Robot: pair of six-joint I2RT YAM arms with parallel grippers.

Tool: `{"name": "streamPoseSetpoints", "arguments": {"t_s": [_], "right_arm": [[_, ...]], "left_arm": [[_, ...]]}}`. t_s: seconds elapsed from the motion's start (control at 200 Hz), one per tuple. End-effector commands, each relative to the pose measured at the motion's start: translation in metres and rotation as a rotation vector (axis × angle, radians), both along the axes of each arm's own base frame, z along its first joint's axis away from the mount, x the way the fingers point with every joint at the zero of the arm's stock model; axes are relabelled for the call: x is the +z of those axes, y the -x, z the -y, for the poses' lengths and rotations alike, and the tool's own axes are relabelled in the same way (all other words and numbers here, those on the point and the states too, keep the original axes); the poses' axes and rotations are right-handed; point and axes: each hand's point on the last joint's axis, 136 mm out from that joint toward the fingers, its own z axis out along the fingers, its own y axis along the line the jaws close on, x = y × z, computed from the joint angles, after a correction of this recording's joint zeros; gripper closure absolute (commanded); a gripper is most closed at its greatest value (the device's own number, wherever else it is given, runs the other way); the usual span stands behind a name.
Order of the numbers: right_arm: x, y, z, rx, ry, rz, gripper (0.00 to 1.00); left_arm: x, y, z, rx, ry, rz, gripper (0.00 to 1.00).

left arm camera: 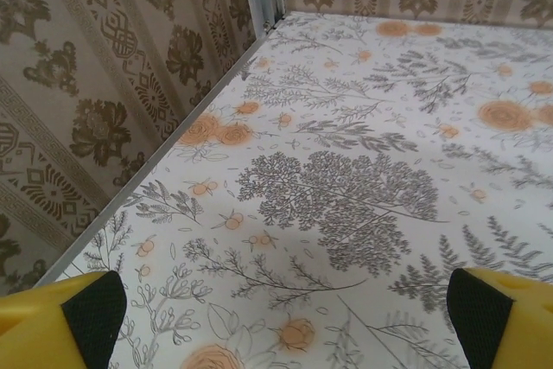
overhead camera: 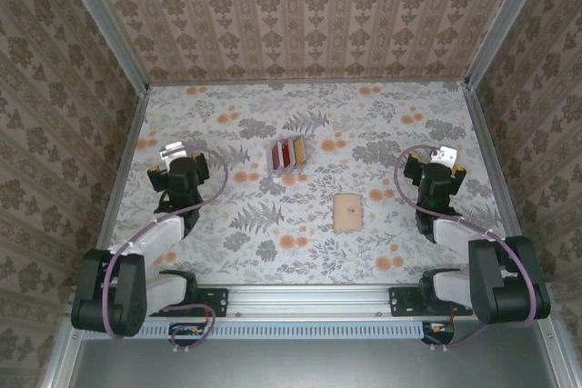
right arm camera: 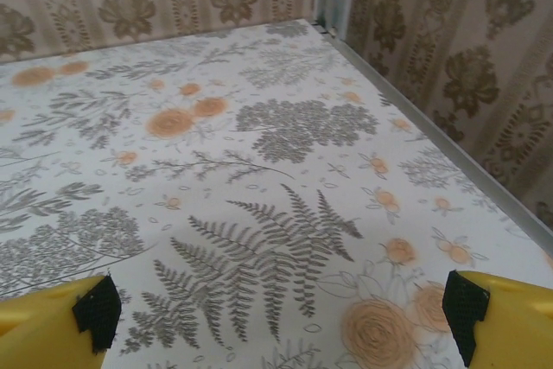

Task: Put the credit cards into the card holder
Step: Reset both arms

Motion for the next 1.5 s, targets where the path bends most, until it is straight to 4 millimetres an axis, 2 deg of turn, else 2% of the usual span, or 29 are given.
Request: {"name": "streamPoseSetpoints", "arguments": {"t_s": [0.0, 0.14, 0.275, 0.345, 0.45, 0.535, 0.635, 0.765, 0.97, 1.165, 1.27, 1.38, 1.49], "right_arm": [[0.013, -0.015, -0.015, 0.126, -0.005, 0.045, 0.01], [0.013, -0.018, -0.025, 0.221, -0.012, 0.044, 0.01], [0.011, -0.02, -0.019, 0.227, -0.032, 0.036, 0.01], [0.01, -0.02, -0.014, 0.237, -0.072, 0.046, 0.02], [0.011, -0.02, -0.018, 0.286, -0.09, 0.052, 0.02], [0.011, -0.02, -0.025, 0.329, -0.086, 0.054, 0.02], [0.011, -0.021, -0.029, 0.36, -0.096, 0.05, 0.02], [0.011, -0.024, -0.034, 0.439, -0.143, 0.05, 0.02], [0.017, -0.005, -0.019, 0.372, -0.163, 0.129, 0.02], [0.031, -0.001, -0.016, 0.355, -0.167, 0.188, 0.02], [0.033, -0.009, -0.03, 0.437, -0.22, 0.187, 0.02], [0.018, -0.018, -0.042, 0.486, -0.248, 0.159, 0.02], [0.014, -0.029, -0.052, 0.517, -0.24, 0.156, 0.0]], "left_arm": [[0.001, -0.01, 0.001, -0.095, -0.049, 0.059, 0.0], [-0.006, -0.009, -0.004, -0.157, -0.016, 0.119, 0.0], [-0.012, -0.017, -0.006, -0.203, 0.035, 0.124, 0.0], [-0.02, -0.023, 0.004, -0.275, 0.05, 0.127, 0.0], [-0.036, -0.033, 0.029, -0.42, 0.036, 0.102, 0.0], [-0.036, -0.035, 0.042, -0.485, 0.012, 0.079, 0.0], [-0.038, -0.038, 0.045, -0.489, -0.005, 0.068, 0.0], [-0.042, -0.048, 0.035, -0.425, 0.01, 0.01, 0.0], [-0.043, -0.05, 0.033, -0.399, 0.003, -0.005, 0.0], [-0.043, -0.05, 0.032, -0.399, 0.003, -0.005, 0.0], [-0.043, -0.05, 0.033, -0.401, 0.004, -0.005, 0.0], [-0.043, -0.05, 0.033, -0.401, 0.006, -0.007, 0.0], [-0.042, -0.051, 0.033, -0.402, 0.006, -0.004, 0.0]]}}
